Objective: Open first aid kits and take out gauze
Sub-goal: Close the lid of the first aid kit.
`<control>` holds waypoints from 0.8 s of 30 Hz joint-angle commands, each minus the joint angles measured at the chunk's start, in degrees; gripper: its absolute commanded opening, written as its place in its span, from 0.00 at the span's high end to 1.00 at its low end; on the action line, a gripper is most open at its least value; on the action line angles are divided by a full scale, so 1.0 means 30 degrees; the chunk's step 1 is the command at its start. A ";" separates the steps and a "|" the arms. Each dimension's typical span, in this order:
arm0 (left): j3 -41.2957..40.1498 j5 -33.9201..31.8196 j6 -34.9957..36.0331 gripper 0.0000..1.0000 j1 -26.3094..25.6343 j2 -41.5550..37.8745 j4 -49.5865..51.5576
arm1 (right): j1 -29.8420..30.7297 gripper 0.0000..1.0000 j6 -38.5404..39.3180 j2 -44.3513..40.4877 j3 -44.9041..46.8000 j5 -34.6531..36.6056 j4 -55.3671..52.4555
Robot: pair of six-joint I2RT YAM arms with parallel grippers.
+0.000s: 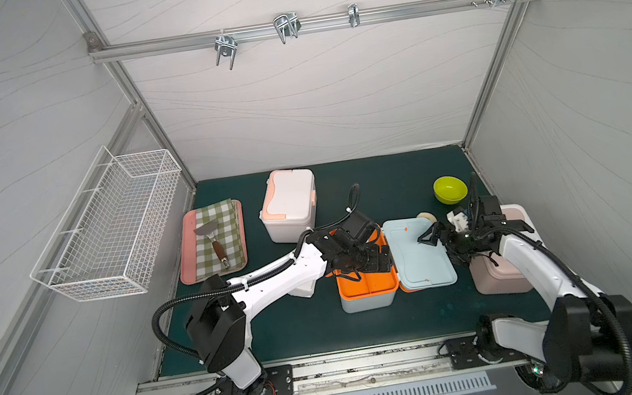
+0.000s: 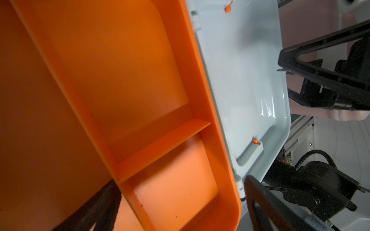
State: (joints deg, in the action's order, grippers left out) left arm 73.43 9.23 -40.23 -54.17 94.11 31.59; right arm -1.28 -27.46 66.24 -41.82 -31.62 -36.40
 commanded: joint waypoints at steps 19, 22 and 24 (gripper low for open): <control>-0.0702 0.1046 -0.0682 0.05 -0.0107 -0.0043 -0.2176 | 0.0747 0.01 -0.1728 -0.3731 -0.3494 -0.4548 -0.1729; -0.0602 0.1226 -0.0993 0.05 -0.0107 0.0008 -0.2696 | 0.1017 0.01 -0.2150 -0.4067 -0.4032 -0.5334 -0.1525; -0.0599 0.1138 -0.1417 0.05 -0.0107 0.0102 -0.3155 | 0.1308 0.01 -0.2171 -0.4065 -0.4576 -0.5455 -0.1685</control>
State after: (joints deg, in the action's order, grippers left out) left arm 71.68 10.09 -42.61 -53.89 93.27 27.92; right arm 1.48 -32.34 54.78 -53.19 -42.11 -39.92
